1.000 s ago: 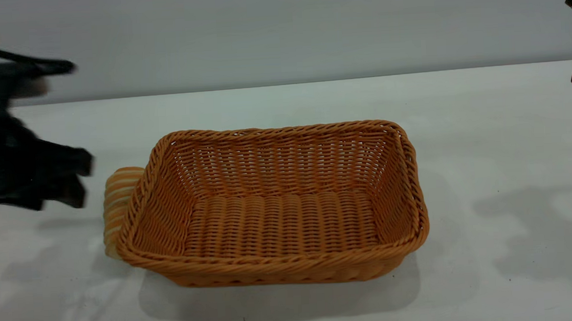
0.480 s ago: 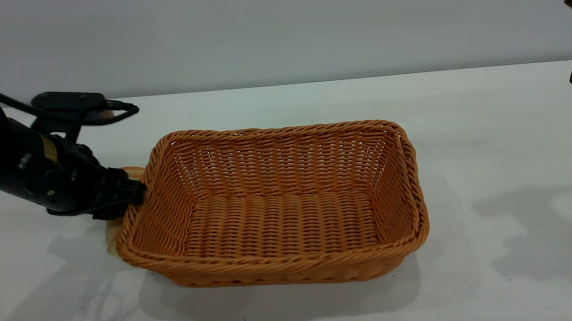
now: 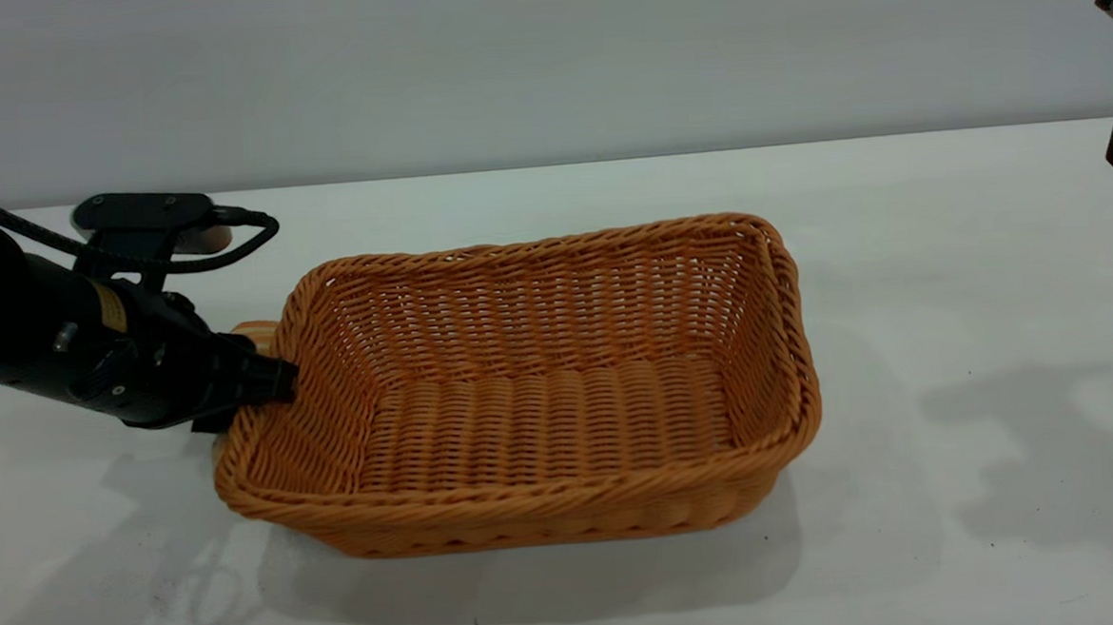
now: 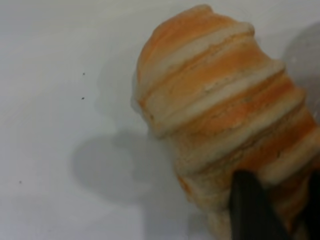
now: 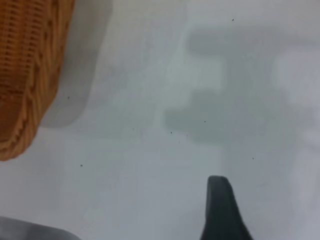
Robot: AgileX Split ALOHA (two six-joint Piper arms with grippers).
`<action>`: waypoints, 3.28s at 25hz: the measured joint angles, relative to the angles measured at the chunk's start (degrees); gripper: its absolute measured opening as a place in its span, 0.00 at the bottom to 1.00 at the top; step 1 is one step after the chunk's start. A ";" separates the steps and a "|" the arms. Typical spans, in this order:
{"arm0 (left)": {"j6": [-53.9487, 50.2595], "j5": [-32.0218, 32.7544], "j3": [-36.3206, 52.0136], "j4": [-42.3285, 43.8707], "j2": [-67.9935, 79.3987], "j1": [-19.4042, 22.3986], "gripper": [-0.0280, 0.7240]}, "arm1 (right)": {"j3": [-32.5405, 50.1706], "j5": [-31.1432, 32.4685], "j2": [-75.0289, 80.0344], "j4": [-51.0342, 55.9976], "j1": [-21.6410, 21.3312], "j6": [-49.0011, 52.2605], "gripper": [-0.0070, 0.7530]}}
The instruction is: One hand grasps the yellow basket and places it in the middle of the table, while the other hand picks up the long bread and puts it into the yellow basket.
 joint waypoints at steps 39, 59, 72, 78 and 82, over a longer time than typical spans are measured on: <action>0.01 16.69 0.58 -3.37 -23.95 -16.55 0.10 | 0.00 -0.19 0.00 0.00 0.00 0.00 0.70; -1.61 74.08 -14.53 7.40 -45.77 -16.38 0.78 | 0.04 7.18 -5.10 -0.48 0.00 -0.49 0.70; -3.75 90.61 -12.88 7.69 -80.42 -16.33 0.69 | 11.37 16.22 -37.80 -1.11 0.00 -0.67 0.70; -3.06 90.66 -3.07 3.52 -97.30 -16.33 0.69 | 18.15 17.41 -58.56 0.25 0.00 -2.39 0.70; -2.74 90.72 2.65 2.05 -105.91 -16.33 0.69 | 23.36 17.22 -71.02 1.00 0.00 -4.46 0.70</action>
